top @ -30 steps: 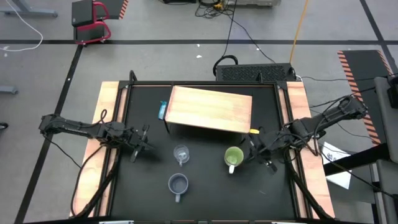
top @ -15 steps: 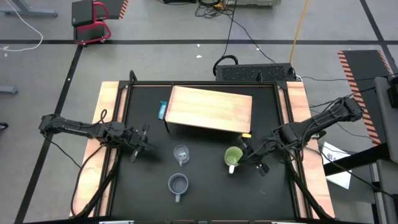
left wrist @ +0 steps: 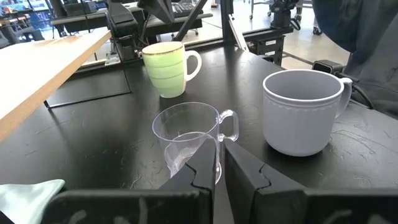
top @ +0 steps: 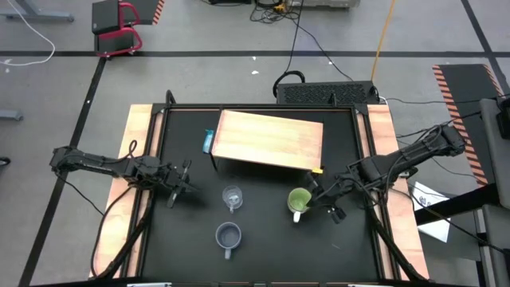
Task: Stack small to large cups/mugs on shelf
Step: Put the green cup on the shelf
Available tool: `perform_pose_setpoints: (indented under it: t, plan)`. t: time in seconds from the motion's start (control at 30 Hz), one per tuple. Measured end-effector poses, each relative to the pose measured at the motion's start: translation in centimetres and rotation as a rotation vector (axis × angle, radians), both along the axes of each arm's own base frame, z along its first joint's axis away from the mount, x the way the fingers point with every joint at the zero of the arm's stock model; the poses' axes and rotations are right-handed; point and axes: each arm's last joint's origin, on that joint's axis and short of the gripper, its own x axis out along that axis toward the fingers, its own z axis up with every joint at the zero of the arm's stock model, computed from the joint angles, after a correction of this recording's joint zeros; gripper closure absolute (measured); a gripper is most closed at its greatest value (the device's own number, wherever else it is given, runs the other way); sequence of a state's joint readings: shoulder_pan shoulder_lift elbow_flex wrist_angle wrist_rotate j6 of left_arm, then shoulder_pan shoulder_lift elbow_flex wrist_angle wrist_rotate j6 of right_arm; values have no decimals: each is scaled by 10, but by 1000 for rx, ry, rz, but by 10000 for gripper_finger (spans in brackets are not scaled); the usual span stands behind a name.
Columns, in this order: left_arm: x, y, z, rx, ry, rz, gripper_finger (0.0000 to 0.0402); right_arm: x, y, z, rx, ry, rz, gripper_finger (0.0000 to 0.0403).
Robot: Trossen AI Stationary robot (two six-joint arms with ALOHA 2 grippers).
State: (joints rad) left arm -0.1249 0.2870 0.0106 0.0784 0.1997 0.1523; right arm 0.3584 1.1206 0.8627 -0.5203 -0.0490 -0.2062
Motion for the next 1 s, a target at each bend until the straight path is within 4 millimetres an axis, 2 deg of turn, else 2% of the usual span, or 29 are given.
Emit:
perform_pose_setpoints:
  t: [0.2, 0.37, 0.53, 0.73, 1.0]
  plan:
    - [0, 0, 0, 0, 0, 0, 369, 0, -1, 0, -12, 3, -12, 352]
    - [0, 0, 0, 0, 0, 0, 369, 2, -5, 0, -97, -35, -84, 308]
    - [0, 0, 0, 0, 0, 0, 369, 7, -12, 3, -84, -76, -119, 274]
    - [0, 0, 0, 0, 0, 0, 369, 10, -22, 3, -90, -75, -157, 255]
    - [0, 0, 0, 0, 0, 0, 369, 9, -19, 2, -129, -82, -100, 248]
